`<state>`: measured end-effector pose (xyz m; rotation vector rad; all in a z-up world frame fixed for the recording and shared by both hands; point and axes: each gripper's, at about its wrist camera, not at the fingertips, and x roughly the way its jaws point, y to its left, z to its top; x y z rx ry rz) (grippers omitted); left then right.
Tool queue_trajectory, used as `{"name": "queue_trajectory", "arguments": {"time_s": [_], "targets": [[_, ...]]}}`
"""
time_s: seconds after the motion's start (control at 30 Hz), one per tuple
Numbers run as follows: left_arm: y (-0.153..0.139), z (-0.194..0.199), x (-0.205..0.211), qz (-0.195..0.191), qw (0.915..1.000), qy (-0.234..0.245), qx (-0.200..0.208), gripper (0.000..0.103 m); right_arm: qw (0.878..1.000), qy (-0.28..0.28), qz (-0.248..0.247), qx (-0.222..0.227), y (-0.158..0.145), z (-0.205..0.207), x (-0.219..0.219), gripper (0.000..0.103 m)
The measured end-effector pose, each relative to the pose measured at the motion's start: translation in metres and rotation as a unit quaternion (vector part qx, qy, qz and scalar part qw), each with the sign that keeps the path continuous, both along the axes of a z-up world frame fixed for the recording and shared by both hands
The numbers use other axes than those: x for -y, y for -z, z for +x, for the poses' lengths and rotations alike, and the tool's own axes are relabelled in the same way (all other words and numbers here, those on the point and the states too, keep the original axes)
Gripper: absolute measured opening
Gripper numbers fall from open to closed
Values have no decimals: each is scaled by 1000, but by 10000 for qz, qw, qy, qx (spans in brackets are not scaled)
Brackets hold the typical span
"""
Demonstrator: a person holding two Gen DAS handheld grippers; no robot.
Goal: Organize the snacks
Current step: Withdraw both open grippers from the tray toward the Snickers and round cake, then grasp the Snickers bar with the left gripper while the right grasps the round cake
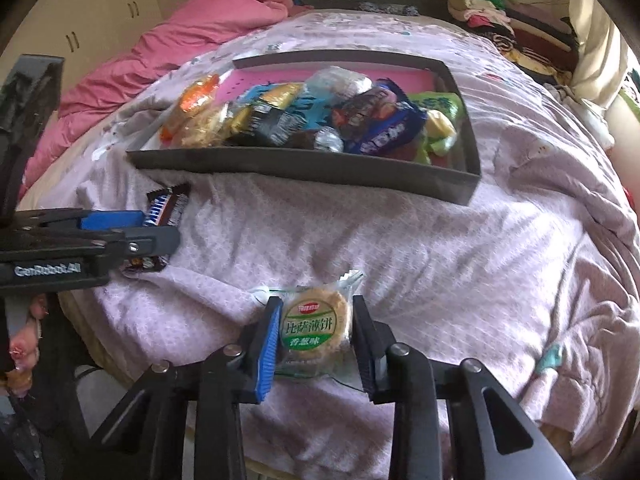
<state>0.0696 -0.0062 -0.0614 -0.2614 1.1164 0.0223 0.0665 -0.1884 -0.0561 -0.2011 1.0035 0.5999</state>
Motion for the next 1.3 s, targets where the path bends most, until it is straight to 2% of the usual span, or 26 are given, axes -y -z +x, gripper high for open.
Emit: {"name": "queue_trajectory", "arguments": {"time_s": [0.33, 0.6, 0.7, 1.0, 1.3], "targets": [[8, 1, -1, -15, 10000, -59, -19, 58, 9996, -109, 248, -94, 1, 9, -9, 34], [9, -2, -13, -179, 9998, -122, 8, 36, 9990, -19, 404, -178, 0, 17, -6, 34], [9, -3, -15, -198, 9997, -108, 7, 32, 9989, 7, 416, -192, 1, 17, -6, 34], [5, -4, -11, -44, 10000, 3, -34, 29, 9974, 100, 661, -255, -2, 20, 2, 33], [-9, -12, -18, -177, 9998, -69, 61, 29, 9924, 143, 1185, -288, -12, 24, 10, 33]]}}
